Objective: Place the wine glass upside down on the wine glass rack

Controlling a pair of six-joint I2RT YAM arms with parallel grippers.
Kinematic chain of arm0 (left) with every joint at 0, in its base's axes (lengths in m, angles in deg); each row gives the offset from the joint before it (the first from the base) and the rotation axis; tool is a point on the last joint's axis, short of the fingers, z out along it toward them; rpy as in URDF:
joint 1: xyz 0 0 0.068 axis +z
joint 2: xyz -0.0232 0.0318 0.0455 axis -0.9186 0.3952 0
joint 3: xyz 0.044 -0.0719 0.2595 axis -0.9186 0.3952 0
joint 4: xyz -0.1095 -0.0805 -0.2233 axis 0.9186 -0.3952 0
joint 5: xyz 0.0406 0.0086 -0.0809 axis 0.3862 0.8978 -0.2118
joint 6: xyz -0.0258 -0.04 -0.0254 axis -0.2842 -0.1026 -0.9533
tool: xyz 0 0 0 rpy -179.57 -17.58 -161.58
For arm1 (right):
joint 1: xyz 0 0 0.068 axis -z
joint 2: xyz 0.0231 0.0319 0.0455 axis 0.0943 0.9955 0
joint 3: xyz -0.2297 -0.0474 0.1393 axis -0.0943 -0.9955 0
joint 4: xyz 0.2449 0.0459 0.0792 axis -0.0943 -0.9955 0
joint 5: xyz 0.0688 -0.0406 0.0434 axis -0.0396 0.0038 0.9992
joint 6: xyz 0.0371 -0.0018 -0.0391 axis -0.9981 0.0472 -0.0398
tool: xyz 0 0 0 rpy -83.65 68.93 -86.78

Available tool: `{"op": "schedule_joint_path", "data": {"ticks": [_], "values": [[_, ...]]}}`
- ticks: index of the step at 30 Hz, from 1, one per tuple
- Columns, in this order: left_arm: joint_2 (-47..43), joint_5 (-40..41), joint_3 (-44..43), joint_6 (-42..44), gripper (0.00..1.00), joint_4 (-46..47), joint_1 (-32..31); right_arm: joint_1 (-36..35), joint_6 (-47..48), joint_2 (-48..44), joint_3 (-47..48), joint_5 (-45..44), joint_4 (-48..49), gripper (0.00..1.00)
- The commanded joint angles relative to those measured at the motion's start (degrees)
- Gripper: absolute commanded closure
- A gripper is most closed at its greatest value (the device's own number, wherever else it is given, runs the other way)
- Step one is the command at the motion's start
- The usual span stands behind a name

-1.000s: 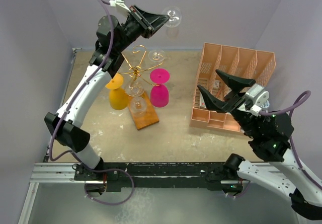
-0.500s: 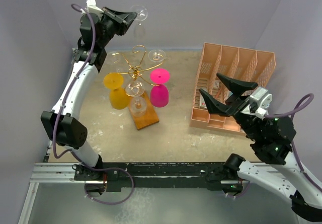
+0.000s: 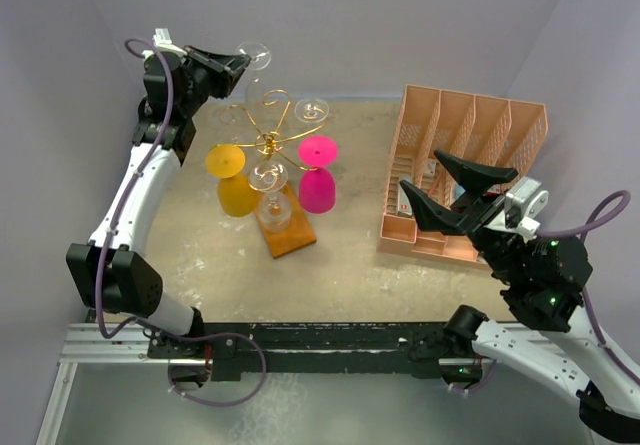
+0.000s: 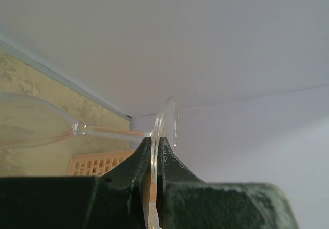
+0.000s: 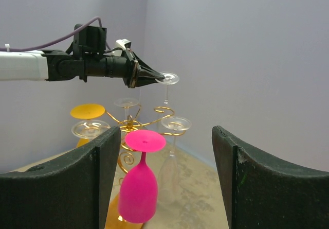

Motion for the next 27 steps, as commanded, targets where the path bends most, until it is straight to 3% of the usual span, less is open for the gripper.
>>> {"op": "schedule_joint_path", "data": {"ticks": [1, 17, 27], "values": [[-4.69, -4.0, 2.88, -2.61, 1.0, 6.68, 0.28, -0.09, -1.65, 0.08, -0.77, -0.75, 1.78, 0.26], [-10.19, -8.7, 10.1, -4.9, 1.0, 9.07, 0.28, -0.05, -3.4, 0.76, -1.87, -0.12, 2.28, 0.26], [-12.46, -6.55, 9.13, 1.65, 1.0, -0.78, 0.27, -0.05, -4.26, 1.14, -1.87, -0.11, 3.27, 0.26]]}}
